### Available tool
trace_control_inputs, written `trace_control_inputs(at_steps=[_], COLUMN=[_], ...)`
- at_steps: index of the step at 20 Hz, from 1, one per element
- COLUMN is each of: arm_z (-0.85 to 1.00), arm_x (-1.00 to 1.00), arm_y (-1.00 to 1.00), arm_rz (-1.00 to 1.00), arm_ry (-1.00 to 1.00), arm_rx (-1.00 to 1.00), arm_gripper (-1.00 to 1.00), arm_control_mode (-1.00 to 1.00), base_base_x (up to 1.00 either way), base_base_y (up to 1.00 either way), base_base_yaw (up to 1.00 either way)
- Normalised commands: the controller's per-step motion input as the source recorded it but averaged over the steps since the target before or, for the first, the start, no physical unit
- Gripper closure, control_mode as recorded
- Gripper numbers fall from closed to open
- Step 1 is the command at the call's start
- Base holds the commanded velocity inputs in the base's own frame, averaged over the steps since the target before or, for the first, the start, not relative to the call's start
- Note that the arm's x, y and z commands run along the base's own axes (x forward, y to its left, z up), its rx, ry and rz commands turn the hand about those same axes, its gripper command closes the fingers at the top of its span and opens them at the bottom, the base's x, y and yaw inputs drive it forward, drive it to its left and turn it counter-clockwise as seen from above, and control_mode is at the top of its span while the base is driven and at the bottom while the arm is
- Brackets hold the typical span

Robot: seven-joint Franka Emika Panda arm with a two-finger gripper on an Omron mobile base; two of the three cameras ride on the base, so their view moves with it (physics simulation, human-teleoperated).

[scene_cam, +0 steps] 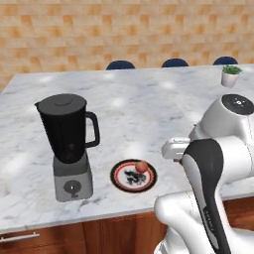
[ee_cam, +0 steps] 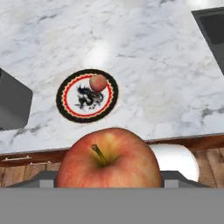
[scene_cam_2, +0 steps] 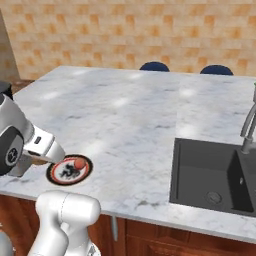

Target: Pick the apple and peach from the fridge and place them on the plate next to the blender to make a fruit smoothie.

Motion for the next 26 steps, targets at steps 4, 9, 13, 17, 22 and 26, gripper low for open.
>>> trace_control_inputs(at_steps=[4, 9, 13, 17, 22, 26], arm_z=[-0.55, -0.78, -0.62, -0.50, -0.71, -0.50], arm_x=[0.73, 0.98, 0.94, 0.59, 0.14, 0.38], arm_y=[-0.29, 0.45, 0.92, 0.54, 0.33, 0.28], arm_rz=[0.39, 0.29, 0.05, 0.03, 0.05, 0.00], arm_ry=[0.00, 0.00, 0.17, 0.27, 0.14, 0.02], arm_rx=[0.00, -0.03, -0.13, -0.09, -0.06, -0.04], arm_gripper=[1.00, 1.00, 1.00, 1.00, 1.00, 1.00], arm_control_mode=[-1.00, -1.00, -1.00, -1.00, -1.00, -1.00], base_base_x=[0.00, 0.00, 0.00, 0.00, 0.00, 0.00], base_base_y=[0.00, 0.00, 0.00, 0.00, 0.00, 0.00], base_base_yaw=[0.00, 0.00, 0.00, 0.00, 0.00, 0.00])
